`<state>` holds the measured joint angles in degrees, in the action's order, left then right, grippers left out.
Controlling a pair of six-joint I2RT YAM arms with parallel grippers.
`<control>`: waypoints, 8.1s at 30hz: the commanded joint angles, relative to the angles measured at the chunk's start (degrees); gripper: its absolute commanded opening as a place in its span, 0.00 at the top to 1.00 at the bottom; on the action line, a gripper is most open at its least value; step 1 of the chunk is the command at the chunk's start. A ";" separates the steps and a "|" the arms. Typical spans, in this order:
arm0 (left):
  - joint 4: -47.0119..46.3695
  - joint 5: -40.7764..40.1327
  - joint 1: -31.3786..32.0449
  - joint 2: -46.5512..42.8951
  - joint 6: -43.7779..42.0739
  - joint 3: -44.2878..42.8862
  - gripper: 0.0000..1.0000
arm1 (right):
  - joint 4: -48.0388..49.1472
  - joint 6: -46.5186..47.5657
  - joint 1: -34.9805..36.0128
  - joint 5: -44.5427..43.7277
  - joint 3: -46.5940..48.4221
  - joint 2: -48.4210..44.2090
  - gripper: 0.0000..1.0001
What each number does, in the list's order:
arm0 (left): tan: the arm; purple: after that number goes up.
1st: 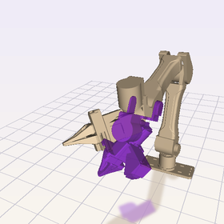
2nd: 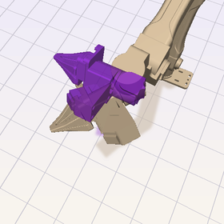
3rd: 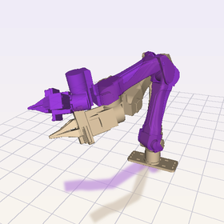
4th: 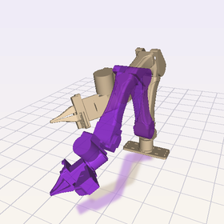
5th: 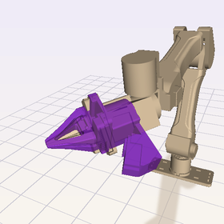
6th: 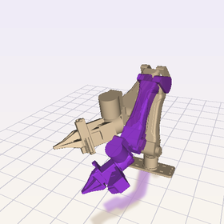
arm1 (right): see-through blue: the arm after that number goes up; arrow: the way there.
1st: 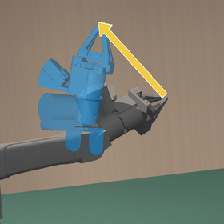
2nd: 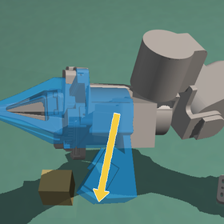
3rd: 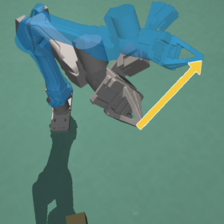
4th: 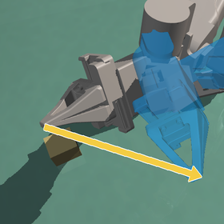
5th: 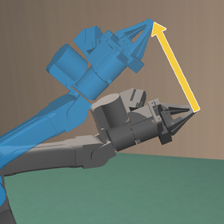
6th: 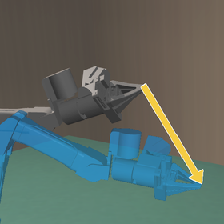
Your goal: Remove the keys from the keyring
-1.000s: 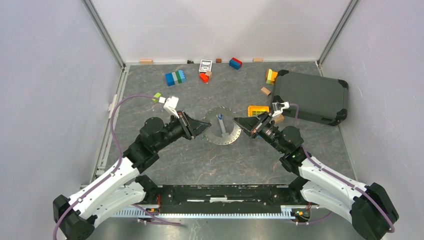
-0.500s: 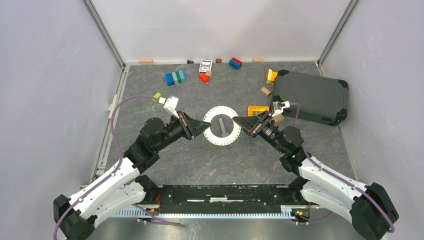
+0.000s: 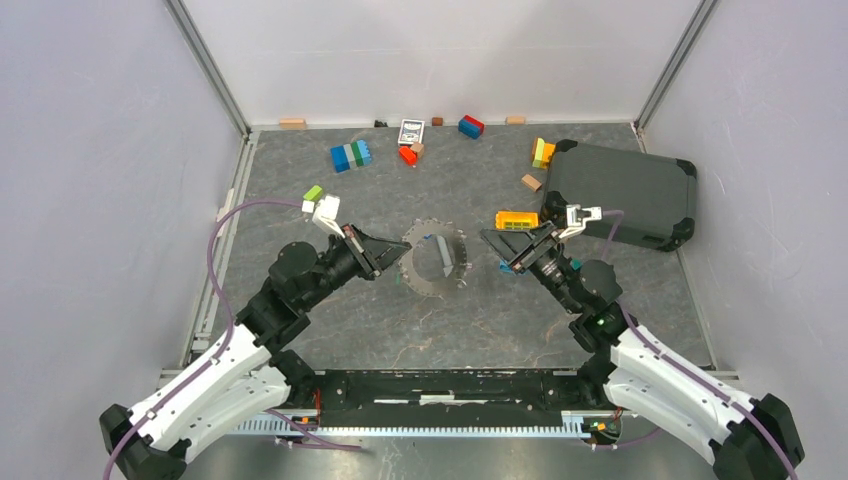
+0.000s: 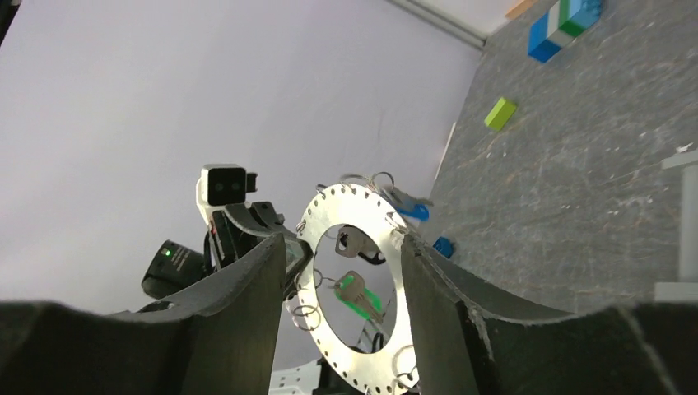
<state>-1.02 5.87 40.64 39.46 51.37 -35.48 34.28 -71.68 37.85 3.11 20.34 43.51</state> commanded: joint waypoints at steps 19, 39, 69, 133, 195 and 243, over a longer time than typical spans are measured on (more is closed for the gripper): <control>-2.15 -18.29 0.16 -9.27 24.57 2.66 0.98 | 11.04 -5.88 0.83 5.48 -3.35 0.89 0.42; -8.07 -27.31 0.15 -14.15 37.22 9.83 0.98 | 21.93 -7.99 16.29 -2.26 4.59 16.50 0.42; -8.49 -23.11 0.20 -19.93 34.85 13.37 0.98 | 26.41 -6.99 18.58 -8.01 11.69 27.88 0.90; 17.53 0.98 0.15 -17.27 -4.70 0.40 0.46 | -17.08 7.43 7.37 29.14 15.01 5.29 1.00; 1.55 1.48 0.14 -16.67 13.75 7.25 0.98 | -18.88 10.73 4.78 13.69 4.72 -5.88 0.38; -12.73 -12.86 0.14 -13.07 28.34 12.80 0.98 | 42.54 -9.56 18.27 1.36 -9.39 18.78 0.41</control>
<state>-7.68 -5.50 40.64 27.20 76.20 -22.79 68.20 -79.75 55.24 7.77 7.94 60.25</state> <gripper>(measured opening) 0.094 0.617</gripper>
